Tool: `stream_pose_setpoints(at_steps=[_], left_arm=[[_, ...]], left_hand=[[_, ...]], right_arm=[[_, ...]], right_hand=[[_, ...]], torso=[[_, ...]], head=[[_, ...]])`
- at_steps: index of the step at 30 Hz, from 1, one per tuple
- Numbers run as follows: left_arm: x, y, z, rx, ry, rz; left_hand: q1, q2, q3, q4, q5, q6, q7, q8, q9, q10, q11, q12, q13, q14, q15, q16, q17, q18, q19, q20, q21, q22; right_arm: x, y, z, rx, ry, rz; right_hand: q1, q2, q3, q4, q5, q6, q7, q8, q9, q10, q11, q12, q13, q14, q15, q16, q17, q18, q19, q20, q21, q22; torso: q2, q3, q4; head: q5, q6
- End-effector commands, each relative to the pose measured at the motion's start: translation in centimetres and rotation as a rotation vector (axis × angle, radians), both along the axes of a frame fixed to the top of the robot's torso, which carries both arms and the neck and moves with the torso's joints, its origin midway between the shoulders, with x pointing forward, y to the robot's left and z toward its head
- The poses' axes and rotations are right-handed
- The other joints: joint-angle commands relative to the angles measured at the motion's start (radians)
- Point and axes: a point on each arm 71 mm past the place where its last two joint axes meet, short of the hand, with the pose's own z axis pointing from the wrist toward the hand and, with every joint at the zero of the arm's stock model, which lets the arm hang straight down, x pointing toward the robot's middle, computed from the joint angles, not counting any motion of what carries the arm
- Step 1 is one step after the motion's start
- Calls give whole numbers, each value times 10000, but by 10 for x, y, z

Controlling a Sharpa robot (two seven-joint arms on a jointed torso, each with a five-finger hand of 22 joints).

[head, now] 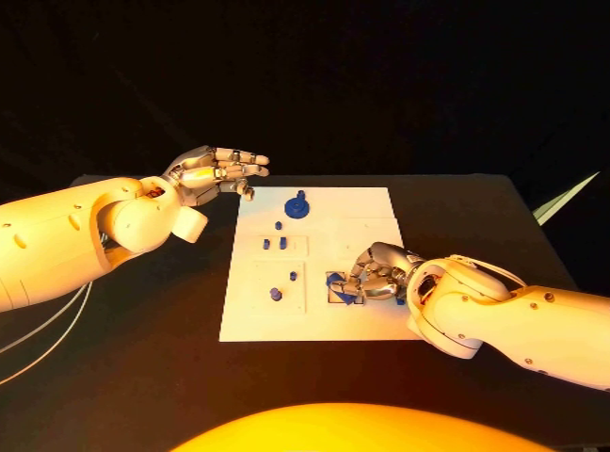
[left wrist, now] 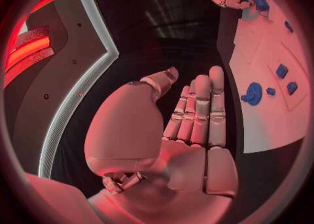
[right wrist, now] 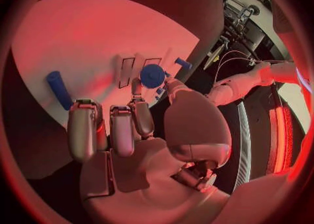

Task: Assemble the parts on the task board

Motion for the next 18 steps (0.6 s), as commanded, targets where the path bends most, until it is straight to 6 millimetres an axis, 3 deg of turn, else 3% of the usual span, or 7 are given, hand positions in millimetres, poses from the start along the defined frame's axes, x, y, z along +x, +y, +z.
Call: stream_pose_setpoints(at_steps=[1, 18], left_arm=[[0, -1, 0, -39, -6, -45], [-1, 1, 1, -16, 4, -5]], left_hand=[[-93, 146, -162, -40, -20, -72, 64, 196, -75, -175, 28, 150, -97, -78, 23, -94, -102, -166, -8, 15, -122, -64], [-85, 156, -178, -27, -18, -78, 64, 210, -91, -194, 29, 167, -100, -94, 25, -95, -110, -165, -9, 17, -145, -84]], right_arm=[[-4, 2, 0, -2, 13, 180], [-14, -2, 3, -68, 151, 432]], right_hand=[[-273, 86, -43, 61, 148, 105, 2, 218, 58, 194, -50, 109, 586, 860, -63, 135, 1341, -216, 491, -84, 143, 1899], [-331, 177, -131, 45, 259, 77, 4, 230, 67, 199, -48, 100, 604, 861, -60, 135, 1350, -219, 497, -82, 151, 1912]], torso=[[-2, -1, 0], [8, -2, 2]], head=[[-2, -1], [21, -7]])
